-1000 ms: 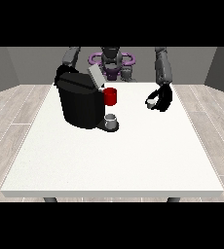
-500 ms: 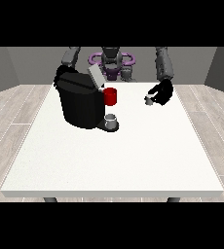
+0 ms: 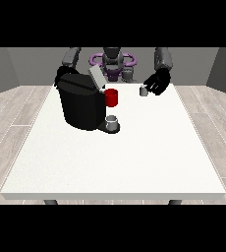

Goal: Insert the coffee pod into the coffee machine and close the lid

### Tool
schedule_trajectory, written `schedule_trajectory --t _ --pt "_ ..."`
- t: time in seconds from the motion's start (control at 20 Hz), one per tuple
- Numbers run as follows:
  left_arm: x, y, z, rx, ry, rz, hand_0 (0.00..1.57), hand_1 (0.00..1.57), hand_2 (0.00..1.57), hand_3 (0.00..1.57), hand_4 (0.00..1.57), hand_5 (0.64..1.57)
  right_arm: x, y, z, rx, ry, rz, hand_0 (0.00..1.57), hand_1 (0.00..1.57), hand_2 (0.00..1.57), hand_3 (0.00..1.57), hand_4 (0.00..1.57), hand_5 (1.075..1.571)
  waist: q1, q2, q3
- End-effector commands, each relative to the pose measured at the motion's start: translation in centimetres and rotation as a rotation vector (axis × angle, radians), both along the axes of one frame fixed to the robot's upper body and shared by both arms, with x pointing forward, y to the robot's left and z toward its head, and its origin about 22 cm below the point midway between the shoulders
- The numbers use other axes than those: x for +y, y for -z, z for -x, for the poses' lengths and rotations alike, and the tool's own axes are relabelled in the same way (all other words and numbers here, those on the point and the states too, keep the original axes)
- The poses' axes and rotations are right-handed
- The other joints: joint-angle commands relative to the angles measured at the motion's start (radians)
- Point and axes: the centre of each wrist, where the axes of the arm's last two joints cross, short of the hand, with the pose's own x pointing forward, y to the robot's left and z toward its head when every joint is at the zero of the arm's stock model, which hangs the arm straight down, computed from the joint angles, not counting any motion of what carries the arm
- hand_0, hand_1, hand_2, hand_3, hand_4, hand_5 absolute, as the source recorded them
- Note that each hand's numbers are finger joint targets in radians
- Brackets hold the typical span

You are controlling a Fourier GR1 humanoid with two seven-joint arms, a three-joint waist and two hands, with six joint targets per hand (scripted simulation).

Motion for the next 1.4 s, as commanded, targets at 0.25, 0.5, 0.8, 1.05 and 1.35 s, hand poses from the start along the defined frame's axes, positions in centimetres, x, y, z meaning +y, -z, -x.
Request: schedule_trajectory --t 0.25,0.5,0.8,1.05,1.35 --pt "-2.2 -6.8 -2.9 -0.070 0.001 0.013 1.25 1.25 1.33 1.29 0.56 1.571 2.3 -2.3 -1.4 -0.073 -0.027 -0.011 0.00 0.00 0.00 0.00 0.50 1.571 -0.066 0.027 -0.0001" --pt "0.5 -10.4 -3.3 -0.168 -0.052 0.026 1.07 1.07 1.22 1.23 0.52 1.571 3.6 -3.7 -0.8 -0.082 -0.115 0.002 0.00 0.00 0.00 0.00 0.51 1.571 -0.141 0.056 -0.0008" --pt "-1.0 -15.4 -4.4 -0.199 -0.070 0.071 1.24 1.24 1.26 1.20 0.48 1.571 3.0 -5.8 -2.8 -0.153 -0.067 0.015 0.00 0.00 0.00 0.00 0.51 1.571 -0.143 0.124 -0.0002" --pt "-2.1 -17.0 -4.7 -0.219 -0.069 0.029 1.28 1.28 1.34 1.28 0.52 1.571 4.1 -4.2 -1.4 -0.143 -0.086 0.030 0.00 0.00 0.00 0.00 0.52 1.571 -0.174 0.125 0.0000" --pt "-3.4 -19.1 -4.9 -0.232 -0.042 0.043 1.26 1.26 1.30 1.24 0.49 1.571 2.8 -5.2 -2.8 -0.170 -0.048 0.030 0.00 0.00 0.00 0.00 0.52 1.571 -0.152 0.154 0.0002"
